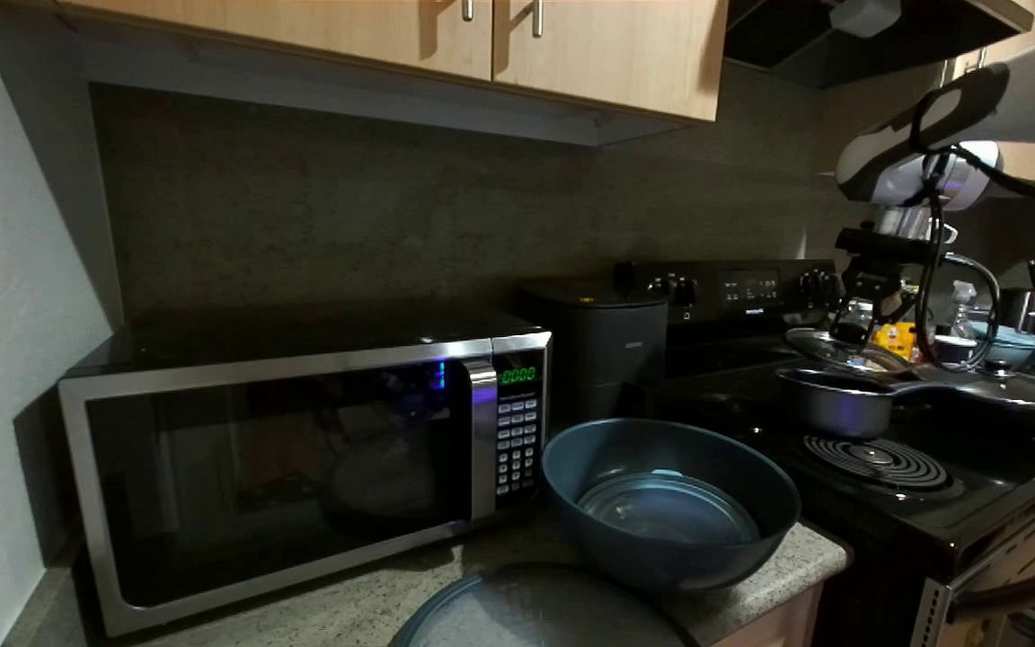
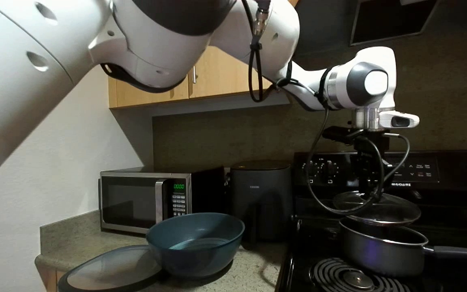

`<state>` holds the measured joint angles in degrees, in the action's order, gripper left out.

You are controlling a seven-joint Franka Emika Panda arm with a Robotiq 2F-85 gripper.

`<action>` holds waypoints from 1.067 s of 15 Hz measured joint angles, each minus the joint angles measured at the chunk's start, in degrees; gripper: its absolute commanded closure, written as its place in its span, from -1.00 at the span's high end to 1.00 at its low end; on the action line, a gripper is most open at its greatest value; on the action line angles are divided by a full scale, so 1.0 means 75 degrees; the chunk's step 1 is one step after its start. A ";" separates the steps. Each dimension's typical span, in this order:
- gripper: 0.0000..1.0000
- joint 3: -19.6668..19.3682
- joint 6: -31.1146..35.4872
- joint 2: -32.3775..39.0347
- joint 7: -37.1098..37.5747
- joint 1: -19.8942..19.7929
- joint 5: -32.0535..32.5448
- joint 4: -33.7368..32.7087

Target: Remove the lid from the bowl and put it on the pan

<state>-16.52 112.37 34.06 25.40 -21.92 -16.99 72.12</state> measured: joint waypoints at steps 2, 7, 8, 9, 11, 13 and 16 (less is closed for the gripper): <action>-0.55 0.0106 0.0066 0.0273 0.0000 -0.0052 -0.0103 -0.0248; -0.55 0.0148 0.0158 0.0702 0.0009 -0.0153 -0.0363 -0.0714; -0.55 0.0148 0.0157 0.0753 0.0009 -0.0172 -0.0412 -0.0754; -0.55 0.0148 0.0152 0.0804 0.0009 -0.0185 -0.0442 -0.0783; -0.55 0.0148 0.0129 0.0896 0.0009 -0.0186 -0.0461 -0.0803; -0.55 0.0149 0.0098 0.0973 0.0012 -0.0184 -0.0462 -0.0820; -0.55 0.0148 0.0013 0.1057 0.0014 -0.0183 -0.0461 -0.0927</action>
<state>-15.41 112.47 41.99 25.50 -23.29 -20.45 65.17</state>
